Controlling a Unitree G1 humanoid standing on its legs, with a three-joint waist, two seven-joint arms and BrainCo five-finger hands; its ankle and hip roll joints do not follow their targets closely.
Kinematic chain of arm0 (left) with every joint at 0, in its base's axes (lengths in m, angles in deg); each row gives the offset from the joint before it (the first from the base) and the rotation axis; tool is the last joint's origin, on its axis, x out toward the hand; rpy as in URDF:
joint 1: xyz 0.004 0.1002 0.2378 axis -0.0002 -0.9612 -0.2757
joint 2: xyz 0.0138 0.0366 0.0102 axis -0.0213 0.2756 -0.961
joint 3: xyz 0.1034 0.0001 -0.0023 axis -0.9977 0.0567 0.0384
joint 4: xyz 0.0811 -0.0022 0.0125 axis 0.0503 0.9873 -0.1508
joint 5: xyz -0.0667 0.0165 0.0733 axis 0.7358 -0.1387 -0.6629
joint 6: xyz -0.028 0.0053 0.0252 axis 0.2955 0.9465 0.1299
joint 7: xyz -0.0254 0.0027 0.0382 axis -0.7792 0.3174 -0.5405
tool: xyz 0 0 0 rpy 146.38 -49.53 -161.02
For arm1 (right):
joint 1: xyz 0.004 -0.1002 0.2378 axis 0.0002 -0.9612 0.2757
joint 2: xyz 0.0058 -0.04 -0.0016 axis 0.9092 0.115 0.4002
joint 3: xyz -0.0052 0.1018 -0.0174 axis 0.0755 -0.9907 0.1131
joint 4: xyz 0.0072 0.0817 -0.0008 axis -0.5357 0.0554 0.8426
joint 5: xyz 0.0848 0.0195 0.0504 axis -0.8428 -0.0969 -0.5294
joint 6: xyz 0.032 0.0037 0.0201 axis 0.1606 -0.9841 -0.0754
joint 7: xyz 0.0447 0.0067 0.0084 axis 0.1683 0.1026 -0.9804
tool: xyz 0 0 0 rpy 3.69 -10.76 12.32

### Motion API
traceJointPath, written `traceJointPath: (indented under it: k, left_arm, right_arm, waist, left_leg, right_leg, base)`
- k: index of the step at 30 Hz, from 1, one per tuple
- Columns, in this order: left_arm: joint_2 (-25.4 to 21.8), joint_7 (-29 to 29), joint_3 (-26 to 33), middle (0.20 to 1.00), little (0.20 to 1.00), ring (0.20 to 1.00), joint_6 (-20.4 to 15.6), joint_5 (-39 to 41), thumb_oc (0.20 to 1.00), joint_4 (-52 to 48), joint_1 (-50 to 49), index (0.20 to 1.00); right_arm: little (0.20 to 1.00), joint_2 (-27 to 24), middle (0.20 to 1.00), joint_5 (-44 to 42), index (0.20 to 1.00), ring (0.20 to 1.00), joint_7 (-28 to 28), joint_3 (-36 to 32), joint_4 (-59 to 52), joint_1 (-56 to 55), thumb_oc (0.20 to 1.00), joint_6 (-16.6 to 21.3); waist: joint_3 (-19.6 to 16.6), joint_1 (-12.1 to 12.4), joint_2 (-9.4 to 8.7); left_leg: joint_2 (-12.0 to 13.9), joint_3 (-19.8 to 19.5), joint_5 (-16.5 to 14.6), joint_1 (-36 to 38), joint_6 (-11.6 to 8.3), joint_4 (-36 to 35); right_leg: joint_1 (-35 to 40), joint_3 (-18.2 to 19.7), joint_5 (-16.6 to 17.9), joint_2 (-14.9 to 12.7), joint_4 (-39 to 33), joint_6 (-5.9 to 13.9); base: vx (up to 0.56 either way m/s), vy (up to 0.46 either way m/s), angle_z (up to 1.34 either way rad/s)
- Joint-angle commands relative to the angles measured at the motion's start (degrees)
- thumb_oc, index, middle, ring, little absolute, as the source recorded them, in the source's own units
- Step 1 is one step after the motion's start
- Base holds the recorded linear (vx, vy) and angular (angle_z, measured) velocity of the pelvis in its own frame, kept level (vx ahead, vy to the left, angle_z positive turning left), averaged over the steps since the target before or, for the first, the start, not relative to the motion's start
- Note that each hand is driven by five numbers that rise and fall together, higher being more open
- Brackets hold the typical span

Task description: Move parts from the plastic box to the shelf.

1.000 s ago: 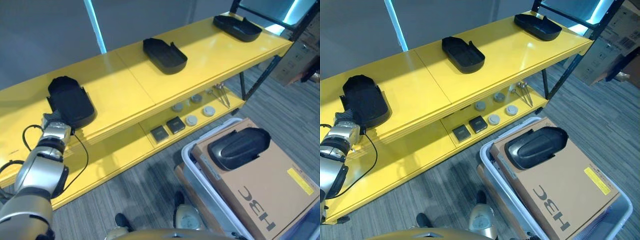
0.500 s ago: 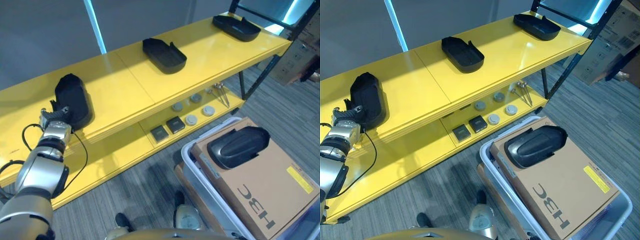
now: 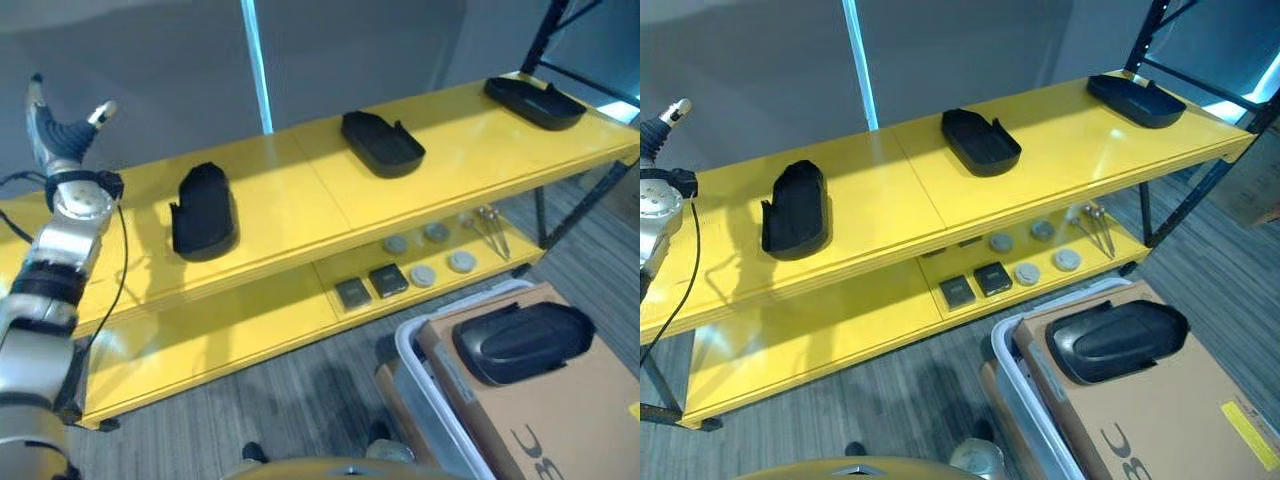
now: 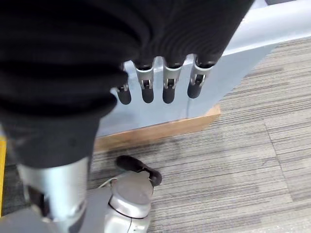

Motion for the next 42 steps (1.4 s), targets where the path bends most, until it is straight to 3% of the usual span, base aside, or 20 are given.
traceJointPath:
  k: [1, 3, 5, 8, 10, 11, 12, 13, 22, 28, 34, 42]
  left_arm:
    - [1.15, -10.17, 5.77, 1.000, 1.000, 1.000, 0.10, 7.17, 1.000, -11.65, -1.88, 1.000]
    - [5.42, -15.67, 8.87, 1.000, 1.000, 1.000, 1.61, 12.93, 1.000, -22.55, -10.59, 1.000]
    - [7.59, -17.86, 9.97, 1.000, 1.000, 1.000, 2.65, 13.60, 1.000, -25.87, -14.48, 1.000]
    - [12.50, -23.60, 10.04, 1.000, 1.000, 1.000, 0.87, 15.29, 1.000, -29.47, -22.46, 1.000]
    - [14.63, -25.48, 9.49, 1.000, 1.000, 1.000, 2.25, 20.95, 1.000, -30.60, -24.84, 1.000]
    - [16.56, -26.71, 8.69, 0.520, 0.520, 0.520, 2.60, 24.56, 0.520, -30.57, -26.88, 0.520]
    - [16.72, -26.79, 8.63, 0.520, 0.520, 0.520, 2.60, 24.82, 0.520, -30.60, -27.11, 0.520]
    - [17.93, -26.96, 8.05, 0.200, 0.200, 0.200, 1.92, 26.59, 0.200, -30.10, -28.52, 0.200]
    - [21.14, -27.41, 4.55, 0.200, 0.200, 0.200, -6.61, 24.17, 0.200, -20.30, -29.64, 0.200]
    - [22.61, -23.51, 3.69, 0.200, 0.200, 0.200, -8.02, 21.72, 0.200, -13.06, -25.72, 0.200]
    - [24.48, -22.96, 2.99, 0.200, 0.200, 0.200, -11.62, 20.55, 0.200, -1.71, -21.55, 0.200]
    - [25.65, -21.23, 2.68, 0.200, 0.200, 0.200, -12.67, 18.52, 0.200, 6.96, -18.24, 0.200]
  right_arm:
    - [1.000, 2.01, 1.000, 2.58, 1.000, 1.000, 0.71, -1.12, 1.43, 0.23, 1.000, -0.06]
    - [1.000, 2.34, 1.000, 2.91, 1.000, 1.000, 0.52, -2.17, 0.69, -0.09, 1.000, -0.34]
    - [1.000, 2.39, 1.000, 3.05, 1.000, 1.000, 0.59, -2.33, 0.09, -0.33, 1.000, -0.71]
    - [1.000, 2.79, 1.000, 2.56, 1.000, 1.000, 1.05, -2.59, -0.59, -0.61, 1.000, -0.66]
    - [1.000, 2.84, 1.000, 1.80, 1.000, 1.000, 1.19, -2.62, -0.70, -0.50, 1.000, -0.87]
    - [1.000, 2.86, 1.000, 1.16, 1.000, 1.000, 1.26, -2.62, -0.75, -0.34, 1.000, -1.09]
    - [1.000, 2.82, 1.000, 1.07, 1.000, 1.000, 1.27, -2.64, -0.76, -0.37, 1.000, -1.10]
    - [1.000, 2.84, 1.000, 0.68, 1.000, 1.000, 1.34, -2.72, -0.92, -0.51, 1.000, -1.13]
    - [1.000, 3.23, 1.000, -1.47, 1.000, 1.000, 1.91, -1.76, -1.84, -0.63, 1.000, -2.20]
    - [1.000, 3.22, 1.000, -0.57, 1.000, 1.000, 2.01, -1.39, -2.49, -1.30, 1.000, -2.32]
    - [1.000, 2.98, 1.000, 0.59, 1.000, 1.000, 1.45, -0.99, -3.12, -1.85, 1.000, -2.68]
    - [1.000, 2.43, 1.000, 2.18, 1.000, 1.000, 0.80, -1.09, -3.09, -2.00, 1.000, -2.18]
  waist:
    - [3.66, 0.23, -2.70]
    - [3.68, 1.40, -2.89]
    - [3.59, 1.64, -2.85]
    - [3.90, 2.46, -2.90]
    - [4.09, 2.79, -2.83]
    - [4.18, 3.03, -2.75]
    - [4.15, 3.05, -2.71]
    - [4.22, 3.14, -2.65]
    - [4.23, 2.02, -2.73]
    - [3.81, 0.19, -3.06]
    - [3.45, -1.55, -3.37]
    - [3.72, -2.91, -3.59]
  left_leg:
    - [-0.90, -1.63, -6.99, -0.75, 0.65, 5.53]
    - [-1.15, -2.31, -6.88, -0.39, 0.76, 4.84]
    - [-1.19, -2.43, -6.78, -0.28, 0.74, 4.57]
    - [-1.18, -2.59, -6.41, -0.21, 0.70, 4.09]
    - [-1.21, -2.74, -6.24, -0.15, 0.66, 3.84]
    - [-1.22, -2.79, -6.09, -0.07, 0.64, 3.63]
    - [-1.22, -2.80, -6.07, -0.05, 0.63, 3.59]
    - [-1.26, -2.81, -5.99, 0.01, 0.66, 3.44]
    - [-1.23, -1.75, -5.80, 0.89, 0.83, 2.84]
    - [-1.03, -0.55, -5.93, 1.54, 0.83, 2.86]
    - [-0.82, 0.46, -6.16, 1.89, 0.88, 3.31]
    - [-0.59, 1.21, -6.47, 1.93, 0.93, 4.03]
  right_leg:
    - [4.77, -0.69, -2.36, -0.01, -3.92, 1.80]
    - [5.20, -1.17, -2.29, -0.10, -4.02, 2.03]
    - [5.32, -1.33, -2.27, -0.08, -4.05, 2.14]
    - [5.49, -1.78, -2.02, -0.19, -4.11, 2.24]
    - [5.65, -2.03, -1.83, -0.28, -4.29, 2.26]
    - [5.76, -2.18, -1.61, -0.35, -4.45, 2.30]
    - [5.78, -2.20, -1.56, -0.35, -4.50, 2.31]
    - [5.93, -2.26, -1.40, -0.39, -4.69, 2.33]
    - [5.64, -1.30, -0.79, -0.60, -4.85, 2.57]
    - [5.43, -0.09, -0.49, -0.57, -5.09, 2.71]
    - [5.08, 1.09, -0.66, -0.45, -4.69, 2.72]
    - [4.58, 1.93, -0.77, -0.38, -4.20, 2.69]
  base:
    - [0.01, 0.021, 0.27]
    - [0.00, 0.017, 0.22]
    - [-0.02, 0.009, 0.01]
    - [-0.05, 0.011, 0.02]
    - [-0.04, 0.003, 0.00]
    - [0.00, 0.000, 0.00]
    - [-0.02, 0.006, 0.04]
    - [-0.01, 0.005, 0.06]
    - [0.00, 0.001, 0.01]
    - [0.02, 0.001, -0.07]
    - [0.03, -0.007, -0.13]
    - [0.02, -0.001, -0.06]
